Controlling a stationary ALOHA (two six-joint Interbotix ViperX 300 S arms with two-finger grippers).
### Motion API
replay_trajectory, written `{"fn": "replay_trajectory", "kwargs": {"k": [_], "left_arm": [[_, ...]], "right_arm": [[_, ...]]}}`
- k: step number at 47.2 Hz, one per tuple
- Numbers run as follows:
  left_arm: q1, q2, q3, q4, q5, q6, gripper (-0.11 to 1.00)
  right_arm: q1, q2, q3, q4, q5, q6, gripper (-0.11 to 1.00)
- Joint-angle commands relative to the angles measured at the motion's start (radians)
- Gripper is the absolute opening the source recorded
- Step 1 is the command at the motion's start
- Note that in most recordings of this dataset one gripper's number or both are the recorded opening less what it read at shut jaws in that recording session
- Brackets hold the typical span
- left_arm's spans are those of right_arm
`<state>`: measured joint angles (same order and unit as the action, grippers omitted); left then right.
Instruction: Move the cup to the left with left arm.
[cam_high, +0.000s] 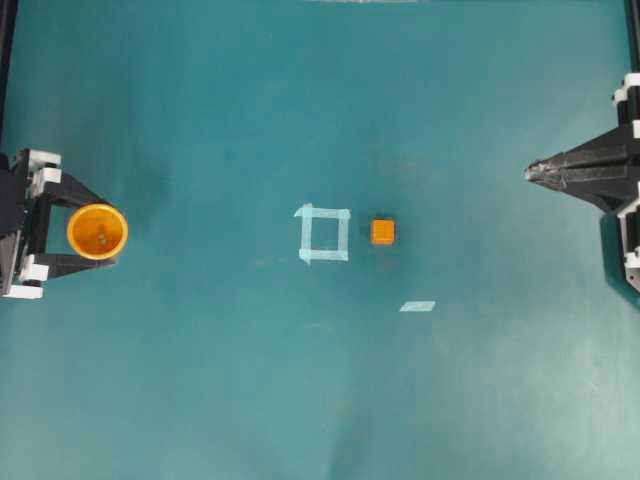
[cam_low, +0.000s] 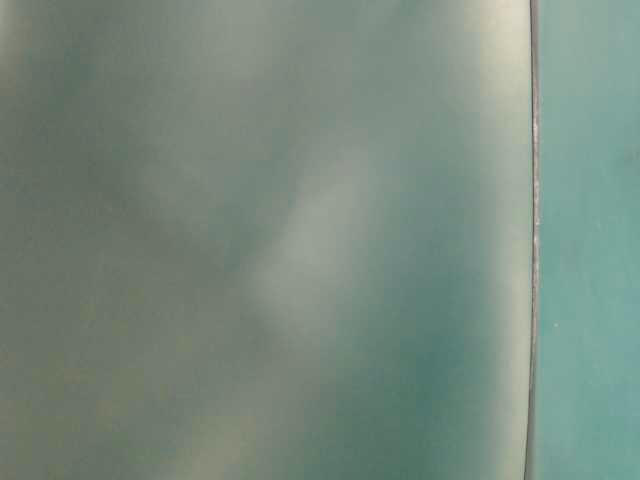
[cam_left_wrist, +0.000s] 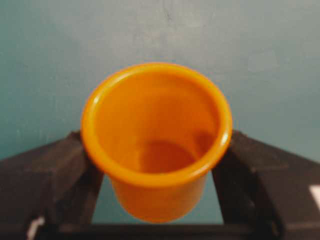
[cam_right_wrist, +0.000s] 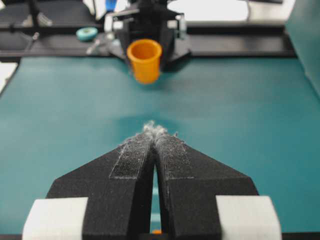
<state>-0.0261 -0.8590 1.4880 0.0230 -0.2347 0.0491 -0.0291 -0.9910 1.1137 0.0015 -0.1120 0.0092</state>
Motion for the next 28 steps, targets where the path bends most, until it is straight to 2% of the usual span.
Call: {"fn": "replay_trajectory", "kwargs": {"k": [1, 28], "left_arm": [[-0.003, 0.005, -0.009, 0.002, -0.009, 0.0, 0.62], [0.008, 0.005, -0.009, 0.002, -0.008, 0.0, 0.62]], "right_arm": [[-0.002, 0.005, -0.031, 0.0, -0.005, 0.002, -0.01], [-0.002, 0.003, -0.031, 0.002, -0.005, 0.002, -0.01]]}}
